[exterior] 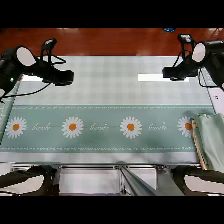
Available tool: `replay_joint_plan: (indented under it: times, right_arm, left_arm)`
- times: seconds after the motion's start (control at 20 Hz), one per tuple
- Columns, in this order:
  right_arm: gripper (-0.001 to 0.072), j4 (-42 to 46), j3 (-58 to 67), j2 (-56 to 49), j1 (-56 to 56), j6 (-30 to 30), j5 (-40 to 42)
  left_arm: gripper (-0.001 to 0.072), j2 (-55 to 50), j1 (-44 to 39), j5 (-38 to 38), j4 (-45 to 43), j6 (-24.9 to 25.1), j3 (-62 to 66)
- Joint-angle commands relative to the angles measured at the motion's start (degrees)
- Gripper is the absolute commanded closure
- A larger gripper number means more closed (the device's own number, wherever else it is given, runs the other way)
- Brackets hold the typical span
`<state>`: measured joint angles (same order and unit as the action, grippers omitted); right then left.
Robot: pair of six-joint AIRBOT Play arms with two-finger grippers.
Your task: Fold the shirts.
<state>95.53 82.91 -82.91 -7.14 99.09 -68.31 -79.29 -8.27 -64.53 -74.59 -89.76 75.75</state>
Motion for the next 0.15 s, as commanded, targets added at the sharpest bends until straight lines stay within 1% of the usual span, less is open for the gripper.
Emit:
replay_joint_plan:
  times: [0.0, 0.1]
  right_arm:
    - [0.0689, 0.0, 0.0, 0.0, -0.1, 0.0, 0.0]
    - [0.0689, 0.0, 0.0, 0.0, -0.1, 0.0, 0.0]
  left_arm:
    - [0.0686, 0.0, 0.0, -0.1, 0.0, 0.1, 0.0]
    - [0.0686, 0.0, 0.0, -0.1, 0.0, 0.1, 0.0]
